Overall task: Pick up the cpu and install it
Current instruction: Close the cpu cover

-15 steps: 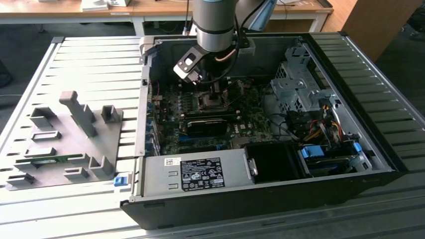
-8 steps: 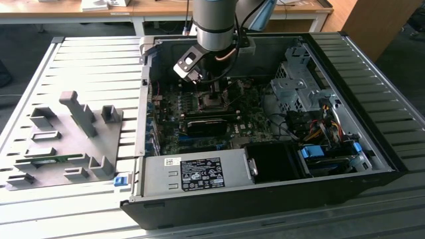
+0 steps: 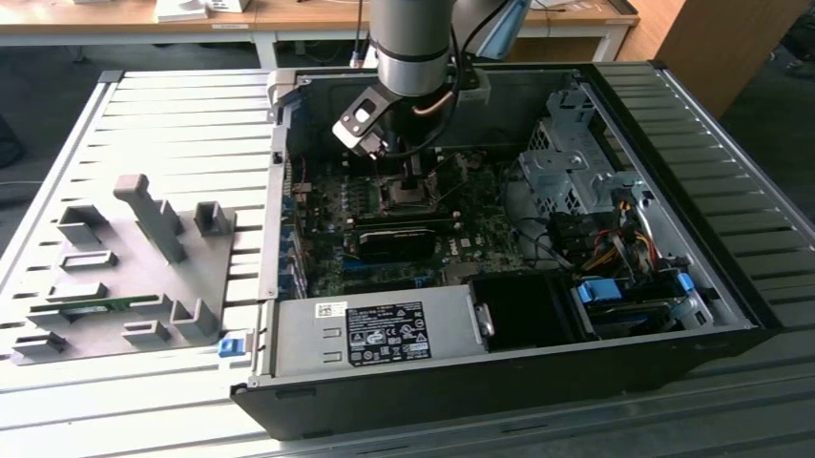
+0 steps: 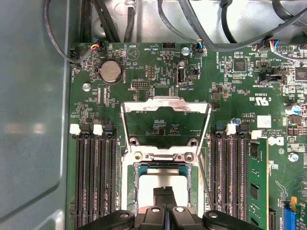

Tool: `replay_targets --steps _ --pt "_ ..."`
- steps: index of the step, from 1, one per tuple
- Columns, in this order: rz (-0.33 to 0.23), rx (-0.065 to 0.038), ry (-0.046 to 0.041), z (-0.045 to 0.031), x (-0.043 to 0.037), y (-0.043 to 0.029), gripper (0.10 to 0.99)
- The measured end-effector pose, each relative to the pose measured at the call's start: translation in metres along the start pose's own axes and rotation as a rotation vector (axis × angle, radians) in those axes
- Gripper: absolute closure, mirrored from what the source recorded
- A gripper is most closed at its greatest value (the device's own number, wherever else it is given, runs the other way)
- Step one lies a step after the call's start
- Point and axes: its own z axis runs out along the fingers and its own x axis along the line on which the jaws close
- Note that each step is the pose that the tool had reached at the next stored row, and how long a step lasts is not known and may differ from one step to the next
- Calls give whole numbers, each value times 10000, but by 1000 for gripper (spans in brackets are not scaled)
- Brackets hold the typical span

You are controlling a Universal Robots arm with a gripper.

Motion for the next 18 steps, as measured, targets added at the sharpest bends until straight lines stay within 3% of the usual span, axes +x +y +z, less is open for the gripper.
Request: replay_targets --steps 18 --pt "0 14 14 -59 2 4 980"
